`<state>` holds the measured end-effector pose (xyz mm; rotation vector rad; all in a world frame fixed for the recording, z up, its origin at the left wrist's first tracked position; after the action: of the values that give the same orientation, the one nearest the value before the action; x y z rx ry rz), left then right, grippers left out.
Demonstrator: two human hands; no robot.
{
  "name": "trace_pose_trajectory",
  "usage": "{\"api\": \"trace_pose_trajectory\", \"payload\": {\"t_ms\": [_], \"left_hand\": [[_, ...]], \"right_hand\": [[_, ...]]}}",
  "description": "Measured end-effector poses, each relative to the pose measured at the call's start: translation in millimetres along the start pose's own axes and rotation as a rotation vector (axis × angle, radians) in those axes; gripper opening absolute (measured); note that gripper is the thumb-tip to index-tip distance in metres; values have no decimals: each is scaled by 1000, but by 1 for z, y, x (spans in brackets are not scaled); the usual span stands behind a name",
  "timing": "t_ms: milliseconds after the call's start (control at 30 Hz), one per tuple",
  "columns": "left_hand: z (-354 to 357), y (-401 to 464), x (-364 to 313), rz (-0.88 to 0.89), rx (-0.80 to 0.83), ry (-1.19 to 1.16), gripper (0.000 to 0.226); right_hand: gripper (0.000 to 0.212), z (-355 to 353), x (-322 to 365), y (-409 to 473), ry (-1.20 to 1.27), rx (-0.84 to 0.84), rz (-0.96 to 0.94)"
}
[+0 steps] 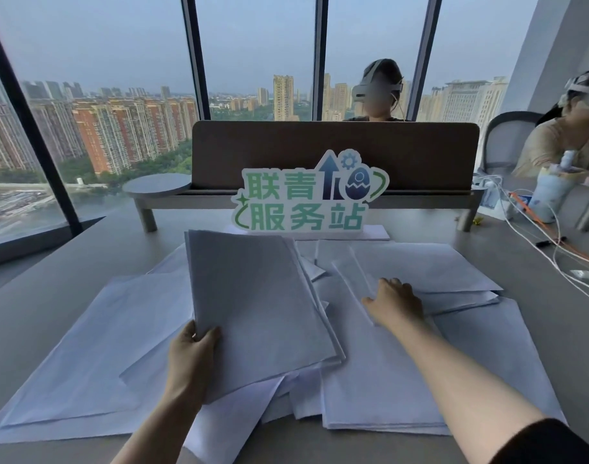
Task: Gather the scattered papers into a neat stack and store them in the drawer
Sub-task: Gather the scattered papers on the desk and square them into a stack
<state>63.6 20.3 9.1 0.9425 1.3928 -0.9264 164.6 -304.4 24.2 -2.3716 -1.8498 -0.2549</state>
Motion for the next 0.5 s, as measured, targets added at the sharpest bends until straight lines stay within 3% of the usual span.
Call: {"api": "trace_pose_trajectory", "payload": {"t_ms": [200,500], "left_hand": [[-3,1,6,-24,11,5,12],[-3,0,4,-32,-6,-15,10]], "right_hand": [[28,1,1,20,-127,-35,2],[25,-9,-6,10,-274,-173,-115]]}}
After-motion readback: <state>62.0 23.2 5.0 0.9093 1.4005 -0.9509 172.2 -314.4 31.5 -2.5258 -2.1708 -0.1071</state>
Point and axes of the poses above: each hand's wrist, its own y-axis towards the middle knuckle, its own z-axis out of the palm, x = y × z, the point moved 1 cm from there along y, towards the middle knuckle, and after that the axes turned 5 degrees about x, right-handed, at the moved point
